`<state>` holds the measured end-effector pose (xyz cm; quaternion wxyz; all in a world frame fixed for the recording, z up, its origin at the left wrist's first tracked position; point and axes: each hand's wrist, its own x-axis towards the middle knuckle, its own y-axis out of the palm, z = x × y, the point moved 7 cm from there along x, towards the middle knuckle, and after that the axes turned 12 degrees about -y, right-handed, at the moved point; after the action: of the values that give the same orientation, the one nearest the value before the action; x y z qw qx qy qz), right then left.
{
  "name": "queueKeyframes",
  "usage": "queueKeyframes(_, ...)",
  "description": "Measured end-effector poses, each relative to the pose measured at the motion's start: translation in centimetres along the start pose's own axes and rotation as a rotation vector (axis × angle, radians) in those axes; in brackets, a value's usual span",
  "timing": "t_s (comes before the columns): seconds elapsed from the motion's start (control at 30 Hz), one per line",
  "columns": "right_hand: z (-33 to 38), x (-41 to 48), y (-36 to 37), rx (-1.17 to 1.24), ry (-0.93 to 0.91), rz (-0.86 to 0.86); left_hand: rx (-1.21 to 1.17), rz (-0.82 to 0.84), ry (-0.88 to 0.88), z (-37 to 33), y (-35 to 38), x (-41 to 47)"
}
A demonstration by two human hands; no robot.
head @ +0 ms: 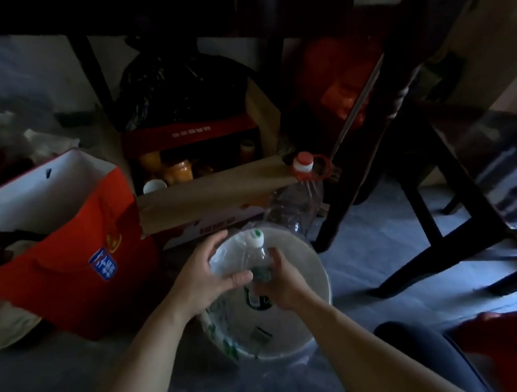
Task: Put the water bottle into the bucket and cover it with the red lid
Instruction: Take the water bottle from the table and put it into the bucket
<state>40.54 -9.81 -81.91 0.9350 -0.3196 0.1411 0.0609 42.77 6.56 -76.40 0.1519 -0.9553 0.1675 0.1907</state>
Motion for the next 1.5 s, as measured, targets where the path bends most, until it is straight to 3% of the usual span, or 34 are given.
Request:
queueKeyframes(0.27, -3.7, 3.0, 2.6, -0.088, 0.091, 0.057, -0.030, -0.064, -0.015, 0.8, 0.6, 3.5)
queueKeyframes(0.47, -7.3, 3.2, 6.3, -0.038, 0.262, -0.035, 0.073, -0.166, -0.020, 2.5, 1.6, 4.1)
queueKeyframes(1.17, -10.9, 7.3, 8.2, 0.036, 0.394, -0.101, 0.180, -0.165, -0.060, 6.2, 2.0, 6.9)
queueKeyframes(1.33, -8.3, 5.0, 6.2, -0.029, 0.381, -0.062, 0.147, -0.184, -0.058, 5.1, 1.8, 5.9)
queueKeyframes(1.5, -1.8, -3.0, -0.7, -0.048, 0.468, -0.021, 0.144, -0.149, -0.114, -2.1, 1.2, 0.0)
